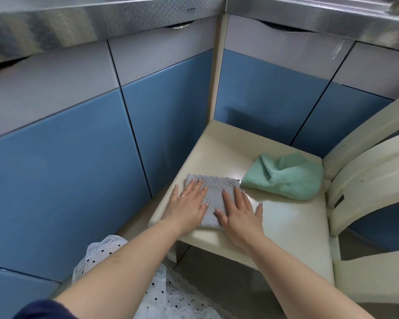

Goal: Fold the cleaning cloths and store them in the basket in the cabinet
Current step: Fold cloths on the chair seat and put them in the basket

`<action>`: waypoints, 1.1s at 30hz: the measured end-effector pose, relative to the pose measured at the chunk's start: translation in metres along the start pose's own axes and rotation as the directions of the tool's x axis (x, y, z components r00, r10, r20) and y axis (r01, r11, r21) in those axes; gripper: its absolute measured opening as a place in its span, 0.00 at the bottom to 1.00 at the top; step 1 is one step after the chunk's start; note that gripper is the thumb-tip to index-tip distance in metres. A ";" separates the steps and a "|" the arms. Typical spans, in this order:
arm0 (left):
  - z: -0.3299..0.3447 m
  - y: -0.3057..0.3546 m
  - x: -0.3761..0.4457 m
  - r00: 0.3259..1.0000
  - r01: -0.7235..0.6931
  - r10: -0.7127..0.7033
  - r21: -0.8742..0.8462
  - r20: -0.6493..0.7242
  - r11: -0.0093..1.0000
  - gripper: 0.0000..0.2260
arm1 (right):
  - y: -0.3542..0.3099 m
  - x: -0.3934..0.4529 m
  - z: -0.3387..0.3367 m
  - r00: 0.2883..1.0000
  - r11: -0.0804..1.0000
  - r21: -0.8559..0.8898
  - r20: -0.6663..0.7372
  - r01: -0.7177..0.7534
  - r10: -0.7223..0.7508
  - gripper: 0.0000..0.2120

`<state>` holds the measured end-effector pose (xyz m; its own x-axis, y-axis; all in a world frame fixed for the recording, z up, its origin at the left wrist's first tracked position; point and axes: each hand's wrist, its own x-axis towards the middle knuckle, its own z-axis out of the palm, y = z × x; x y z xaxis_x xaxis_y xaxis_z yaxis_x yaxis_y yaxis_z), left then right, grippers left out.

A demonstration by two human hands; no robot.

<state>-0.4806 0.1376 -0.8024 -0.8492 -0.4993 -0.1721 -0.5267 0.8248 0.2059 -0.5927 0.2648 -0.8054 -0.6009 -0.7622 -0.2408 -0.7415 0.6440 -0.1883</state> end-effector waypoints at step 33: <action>-0.072 -0.019 -0.076 0.882 0.214 -0.334 -0.914 0.333 -0.345 0.18 | -0.029 -0.042 -0.067 0.942 -0.148 0.932 0.337 -0.331 0.011 0.12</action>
<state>-0.4095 0.1407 -0.7234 -0.5599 -0.6274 -0.5412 -0.0359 -0.6341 0.7724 -0.5660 0.2735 -0.7259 -0.4735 -0.6886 -0.5492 0.5871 0.2181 -0.7796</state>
